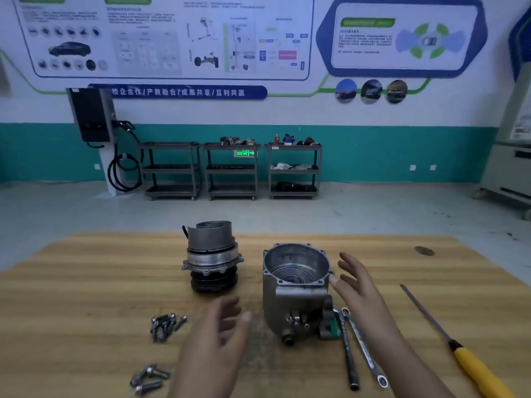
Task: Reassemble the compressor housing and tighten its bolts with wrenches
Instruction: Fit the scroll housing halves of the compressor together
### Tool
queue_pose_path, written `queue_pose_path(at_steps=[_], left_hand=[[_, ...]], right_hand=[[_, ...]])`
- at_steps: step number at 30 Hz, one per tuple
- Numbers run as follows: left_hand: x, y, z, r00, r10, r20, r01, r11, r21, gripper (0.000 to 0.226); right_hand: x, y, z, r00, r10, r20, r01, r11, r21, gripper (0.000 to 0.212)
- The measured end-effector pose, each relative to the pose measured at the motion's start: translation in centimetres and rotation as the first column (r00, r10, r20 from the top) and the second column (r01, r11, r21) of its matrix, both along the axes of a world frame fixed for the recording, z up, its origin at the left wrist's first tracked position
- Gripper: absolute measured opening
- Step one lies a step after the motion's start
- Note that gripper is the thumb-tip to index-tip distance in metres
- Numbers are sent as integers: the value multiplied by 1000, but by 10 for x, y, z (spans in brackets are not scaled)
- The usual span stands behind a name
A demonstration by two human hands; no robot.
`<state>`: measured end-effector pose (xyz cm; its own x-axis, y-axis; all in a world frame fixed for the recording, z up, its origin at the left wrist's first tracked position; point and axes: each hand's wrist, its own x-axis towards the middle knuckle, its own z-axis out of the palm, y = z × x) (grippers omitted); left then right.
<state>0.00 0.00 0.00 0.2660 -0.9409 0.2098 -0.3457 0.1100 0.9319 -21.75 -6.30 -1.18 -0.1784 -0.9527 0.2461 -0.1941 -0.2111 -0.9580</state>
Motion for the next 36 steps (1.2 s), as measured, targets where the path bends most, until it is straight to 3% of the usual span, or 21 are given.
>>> queue_pose_path(at_steps=[4,9,12,17,36], left_hand=[[-33,-37,4,973,-206,-101,211,977,41,28],[-45,-83,3,969,-170,-179,189,978,92,52],[-50,-89,-5,957,-218,-190,240,965,102,48],[-49,-89,-12,973,-178,-145,190,979,71,45],[-27,-51,-17,976,-170,-136,183,979,91,43]], right_hand=[[12,-22,-2,992,60,113,-76,987,144,55],[24,-37,-22,990,54,129,-73,986,147,41],[25,-36,-23,986,50,158,-72,988,134,34],[28,-35,-24,979,20,204,-48,990,132,34],[49,7,-22,984,4,181,-25,993,114,34]])
